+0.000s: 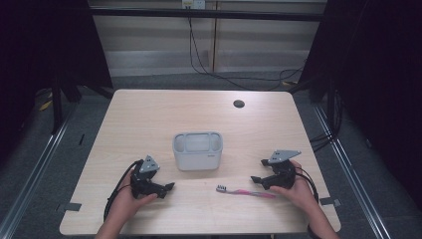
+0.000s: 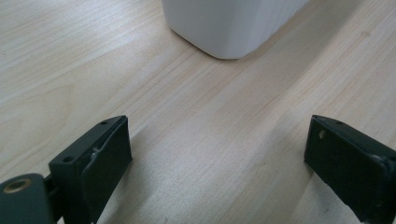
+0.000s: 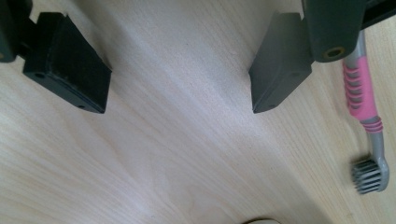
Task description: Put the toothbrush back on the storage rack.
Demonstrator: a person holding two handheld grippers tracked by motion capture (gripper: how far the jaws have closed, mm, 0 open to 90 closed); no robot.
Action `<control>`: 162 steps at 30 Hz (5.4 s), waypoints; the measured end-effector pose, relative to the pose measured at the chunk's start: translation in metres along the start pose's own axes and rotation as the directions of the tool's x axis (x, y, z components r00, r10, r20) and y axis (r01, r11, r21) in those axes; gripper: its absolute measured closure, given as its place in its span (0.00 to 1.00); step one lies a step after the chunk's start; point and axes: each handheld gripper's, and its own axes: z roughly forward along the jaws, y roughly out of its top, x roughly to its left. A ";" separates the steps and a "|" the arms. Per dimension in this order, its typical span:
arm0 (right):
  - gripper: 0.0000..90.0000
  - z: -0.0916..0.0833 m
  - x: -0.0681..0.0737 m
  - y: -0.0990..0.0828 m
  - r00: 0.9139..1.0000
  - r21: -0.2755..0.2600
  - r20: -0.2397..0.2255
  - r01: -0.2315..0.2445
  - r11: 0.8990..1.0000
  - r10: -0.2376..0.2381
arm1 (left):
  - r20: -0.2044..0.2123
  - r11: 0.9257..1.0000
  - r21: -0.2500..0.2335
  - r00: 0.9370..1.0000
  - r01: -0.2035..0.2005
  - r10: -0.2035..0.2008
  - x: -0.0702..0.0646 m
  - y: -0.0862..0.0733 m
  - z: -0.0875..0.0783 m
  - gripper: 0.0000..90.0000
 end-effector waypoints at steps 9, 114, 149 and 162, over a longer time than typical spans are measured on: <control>0.22 0.000 0.000 0.000 1.000 0.000 0.002 -0.005 1.000 0.005 | -0.001 1.000 0.000 1.000 0.000 0.000 0.000 0.000 0.000 0.08; 0.86 0.046 0.097 0.099 0.899 0.494 -0.357 0.413 0.766 -0.254 | 0.000 1.000 0.006 1.000 -0.007 0.007 0.000 0.000 0.000 0.08; 0.96 0.014 0.077 0.111 0.933 0.351 -0.318 0.282 0.893 -0.169 | -0.001 1.000 -0.001 1.000 0.001 -0.001 0.000 0.000 0.000 0.08; 0.96 -0.009 0.061 0.123 0.948 0.245 -0.288 0.211 0.946 -0.137 | -0.001 1.000 0.000 1.000 -0.001 0.001 0.000 0.000 0.000 0.08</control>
